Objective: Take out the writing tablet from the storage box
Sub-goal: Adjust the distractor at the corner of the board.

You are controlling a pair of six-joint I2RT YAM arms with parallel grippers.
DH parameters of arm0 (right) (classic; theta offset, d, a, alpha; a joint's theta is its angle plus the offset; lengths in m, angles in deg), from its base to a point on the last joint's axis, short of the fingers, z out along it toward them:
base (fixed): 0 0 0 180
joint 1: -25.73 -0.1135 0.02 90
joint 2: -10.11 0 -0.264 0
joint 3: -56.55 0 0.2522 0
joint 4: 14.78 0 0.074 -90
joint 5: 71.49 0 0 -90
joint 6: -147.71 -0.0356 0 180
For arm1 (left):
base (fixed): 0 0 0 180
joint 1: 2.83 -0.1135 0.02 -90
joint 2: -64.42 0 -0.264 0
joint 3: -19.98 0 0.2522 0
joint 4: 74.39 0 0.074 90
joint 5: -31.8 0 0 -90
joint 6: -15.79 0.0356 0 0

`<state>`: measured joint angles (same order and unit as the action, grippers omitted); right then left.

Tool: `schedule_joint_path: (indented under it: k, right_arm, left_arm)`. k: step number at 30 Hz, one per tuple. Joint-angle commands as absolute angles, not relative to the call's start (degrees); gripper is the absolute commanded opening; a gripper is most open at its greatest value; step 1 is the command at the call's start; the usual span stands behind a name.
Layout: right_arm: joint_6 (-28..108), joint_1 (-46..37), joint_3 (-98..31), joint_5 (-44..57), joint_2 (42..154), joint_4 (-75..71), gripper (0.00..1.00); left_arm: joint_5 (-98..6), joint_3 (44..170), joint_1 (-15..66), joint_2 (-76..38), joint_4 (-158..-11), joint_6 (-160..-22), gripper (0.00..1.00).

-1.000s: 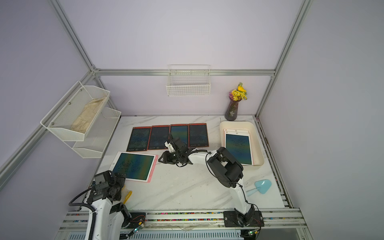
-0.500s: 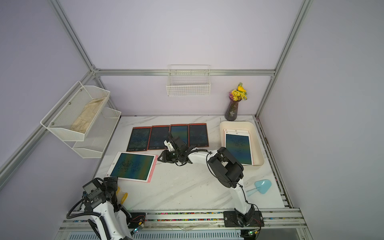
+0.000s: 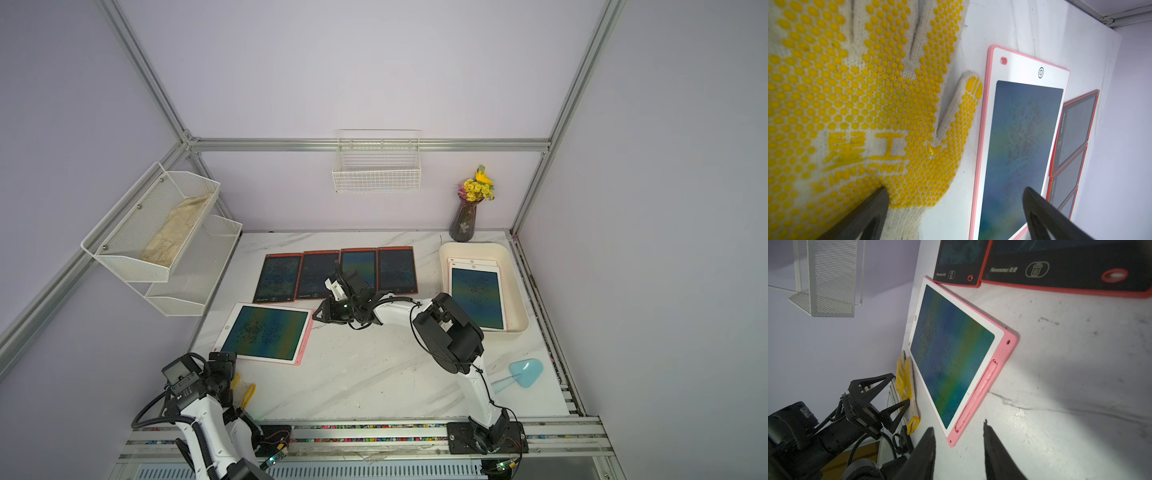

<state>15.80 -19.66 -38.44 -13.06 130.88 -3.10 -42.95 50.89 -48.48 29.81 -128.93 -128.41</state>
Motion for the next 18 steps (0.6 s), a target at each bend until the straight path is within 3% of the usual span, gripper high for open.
schedule_joint_path:
  k: [1,18]
  right_arm:
    - [17.27,-18.18,-39.96,-13.99,131.71,-3.04,0.41]
    - [19.01,-14.94,-40.74,-18.07,131.08,-3.13,0.43]
  left_arm:
    - [-39.48,48.84,-48.52,27.91,-132.23,-127.56,1.00]
    - [-37.52,54.80,-48.44,28.42,-137.54,-127.72,1.00]
